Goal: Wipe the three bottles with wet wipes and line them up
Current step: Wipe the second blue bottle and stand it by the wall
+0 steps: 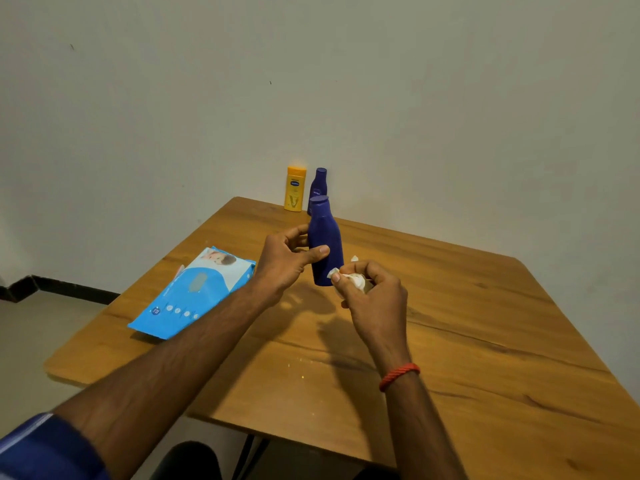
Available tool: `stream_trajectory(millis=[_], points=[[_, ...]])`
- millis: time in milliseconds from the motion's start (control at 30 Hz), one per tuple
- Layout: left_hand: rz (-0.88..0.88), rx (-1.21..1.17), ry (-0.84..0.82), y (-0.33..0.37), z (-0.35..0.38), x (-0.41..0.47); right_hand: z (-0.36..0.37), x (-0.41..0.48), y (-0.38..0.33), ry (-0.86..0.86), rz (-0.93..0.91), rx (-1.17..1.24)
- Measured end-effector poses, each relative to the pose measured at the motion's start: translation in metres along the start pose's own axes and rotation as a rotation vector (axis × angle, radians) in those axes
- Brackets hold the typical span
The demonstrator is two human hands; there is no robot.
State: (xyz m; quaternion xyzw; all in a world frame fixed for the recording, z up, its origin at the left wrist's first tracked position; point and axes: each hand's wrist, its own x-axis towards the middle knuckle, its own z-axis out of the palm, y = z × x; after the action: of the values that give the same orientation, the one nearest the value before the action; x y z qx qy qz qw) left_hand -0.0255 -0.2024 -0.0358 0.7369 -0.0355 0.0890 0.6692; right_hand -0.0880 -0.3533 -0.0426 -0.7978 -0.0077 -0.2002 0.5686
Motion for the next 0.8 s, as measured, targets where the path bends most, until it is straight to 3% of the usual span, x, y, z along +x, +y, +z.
stream_trajectory(millis=[233, 433, 800], points=[[0.056, 0.19, -0.07, -0.025, 0.003, 0.074, 0.027, 0.039, 0.017, -0.092, 0.007, -0.036], [0.001, 0.257, -0.096, -0.053, 0.014, 0.141, 0.04, 0.076, 0.037, -0.146, 0.004, -0.097], [-0.105, 0.023, -0.046, -0.08, 0.052, 0.219, 0.052, 0.137, 0.06, -0.201, -0.035, -0.186]])
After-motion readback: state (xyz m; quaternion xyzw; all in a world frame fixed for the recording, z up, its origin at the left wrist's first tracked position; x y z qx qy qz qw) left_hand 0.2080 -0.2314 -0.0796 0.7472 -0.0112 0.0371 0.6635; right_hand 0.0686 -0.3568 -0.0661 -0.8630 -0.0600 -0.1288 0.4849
